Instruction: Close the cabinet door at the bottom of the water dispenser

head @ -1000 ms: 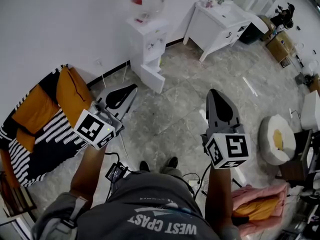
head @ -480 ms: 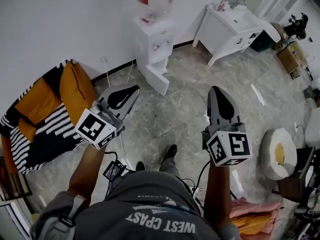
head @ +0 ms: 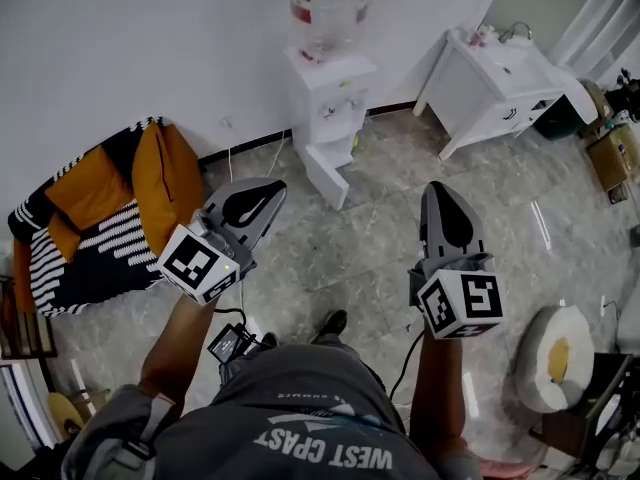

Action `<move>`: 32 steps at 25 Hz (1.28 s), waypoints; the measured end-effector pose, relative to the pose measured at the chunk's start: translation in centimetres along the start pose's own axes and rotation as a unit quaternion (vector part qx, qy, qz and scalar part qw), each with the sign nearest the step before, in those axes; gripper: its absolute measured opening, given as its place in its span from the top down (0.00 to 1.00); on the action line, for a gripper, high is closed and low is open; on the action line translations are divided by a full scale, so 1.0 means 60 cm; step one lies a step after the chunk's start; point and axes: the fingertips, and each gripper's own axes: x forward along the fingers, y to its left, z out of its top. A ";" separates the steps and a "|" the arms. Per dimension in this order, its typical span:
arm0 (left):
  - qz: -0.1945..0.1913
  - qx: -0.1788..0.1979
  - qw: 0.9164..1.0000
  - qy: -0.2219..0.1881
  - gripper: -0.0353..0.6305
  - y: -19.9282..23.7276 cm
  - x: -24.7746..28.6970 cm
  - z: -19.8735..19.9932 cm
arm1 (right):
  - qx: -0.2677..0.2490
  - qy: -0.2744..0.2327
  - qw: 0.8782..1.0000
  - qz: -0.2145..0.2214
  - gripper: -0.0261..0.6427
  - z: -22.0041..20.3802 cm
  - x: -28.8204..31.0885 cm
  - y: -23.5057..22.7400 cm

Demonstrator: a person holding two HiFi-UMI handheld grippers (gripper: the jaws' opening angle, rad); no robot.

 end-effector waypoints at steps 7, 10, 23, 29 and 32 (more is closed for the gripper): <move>0.036 0.003 0.999 0.009 0.92 0.008 0.066 -0.001 | 0.006 0.000 0.999 0.032 0.92 -0.005 0.050 -0.074; 0.047 0.009 0.999 0.013 0.92 0.006 0.088 0.004 | 0.008 -0.005 0.999 0.043 0.92 -0.002 0.064 -0.100; 0.030 0.013 0.999 0.030 0.92 0.010 0.198 -0.004 | 0.031 0.005 0.999 0.035 0.92 -0.029 0.091 -0.192; -0.013 0.004 1.000 0.019 0.92 0.035 0.279 -0.021 | 0.031 0.015 0.999 -0.013 0.92 -0.046 0.103 -0.245; -0.037 0.001 0.999 0.007 0.92 0.058 0.324 -0.021 | 0.028 0.018 0.999 -0.041 0.92 -0.046 0.118 -0.271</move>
